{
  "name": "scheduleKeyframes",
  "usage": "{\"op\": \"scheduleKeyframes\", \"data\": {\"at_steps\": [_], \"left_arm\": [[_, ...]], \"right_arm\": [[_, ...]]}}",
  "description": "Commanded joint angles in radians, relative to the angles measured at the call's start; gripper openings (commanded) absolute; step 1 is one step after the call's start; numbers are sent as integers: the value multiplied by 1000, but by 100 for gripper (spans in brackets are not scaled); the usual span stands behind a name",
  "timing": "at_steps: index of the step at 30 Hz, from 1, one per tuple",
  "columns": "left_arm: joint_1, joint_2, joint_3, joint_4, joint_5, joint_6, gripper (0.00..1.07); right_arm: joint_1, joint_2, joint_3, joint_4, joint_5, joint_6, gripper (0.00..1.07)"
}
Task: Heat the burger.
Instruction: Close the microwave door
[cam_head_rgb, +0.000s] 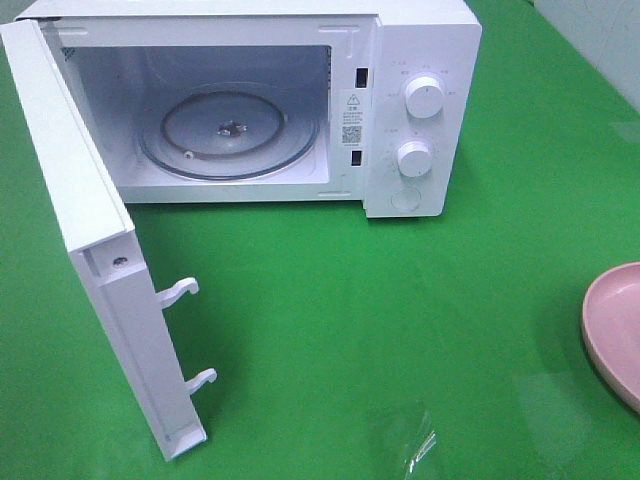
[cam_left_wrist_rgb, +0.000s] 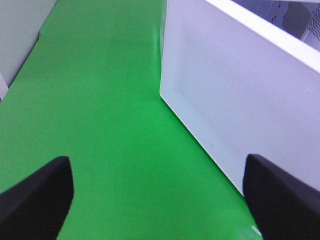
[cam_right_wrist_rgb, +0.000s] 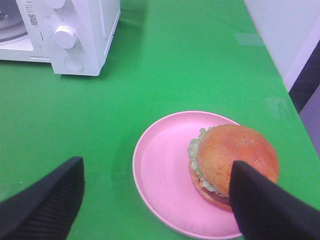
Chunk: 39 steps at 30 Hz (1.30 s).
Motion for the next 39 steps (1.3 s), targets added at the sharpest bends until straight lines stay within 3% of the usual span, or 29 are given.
{"op": "scheduleKeyframes", "data": {"at_steps": [1, 6, 8, 9, 10, 11, 12, 17, 21, 24, 25, 29, 35, 39], "left_arm": [[2, 71, -7, -11, -150, -8, 62], [2, 142, -7, -11, -248, -8, 47], [2, 217, -7, -11, -312, -8, 29], [2, 217, -7, -11, -312, -8, 29], [2, 270, -5, -12, -341, -8, 12], [2, 270, -5, -12, -341, -8, 12], [2, 313, 3, -17, -381, -8, 0], [2, 401, 52, -31, -572, -8, 0], [2, 500, 189, -30, -947, -8, 0], [2, 520, 210, -30, -998, -8, 0], [2, 557, 250, -30, -1111, -8, 0], [2, 648, 319, -25, -1292, -8, 0], [2, 788, 344, 22, -1416, -12, 0], [2, 890, 344, 104, -1485, -31, 0]], "right_arm": [[-5, -26, 1, 4, -9, -8, 75], [-5, -26, 1, 4, -9, -8, 75], [-5, -26, 1, 4, -9, -8, 75], [-5, -26, 1, 4, -9, -8, 75], [-5, -26, 1, 4, -9, -8, 75], [-5, -26, 1, 4, -9, -8, 75], [-5, -26, 1, 4, -9, -8, 75], [-5, -26, 1, 4, -9, -8, 75], [-5, -26, 1, 4, -9, -8, 75], [-5, -26, 1, 4, -9, -8, 75], [-5, -26, 1, 4, -9, -8, 75], [-5, -26, 1, 4, -9, -8, 75], [-5, -26, 1, 4, -9, -8, 75], [-5, -26, 1, 4, -9, -8, 75]]}}
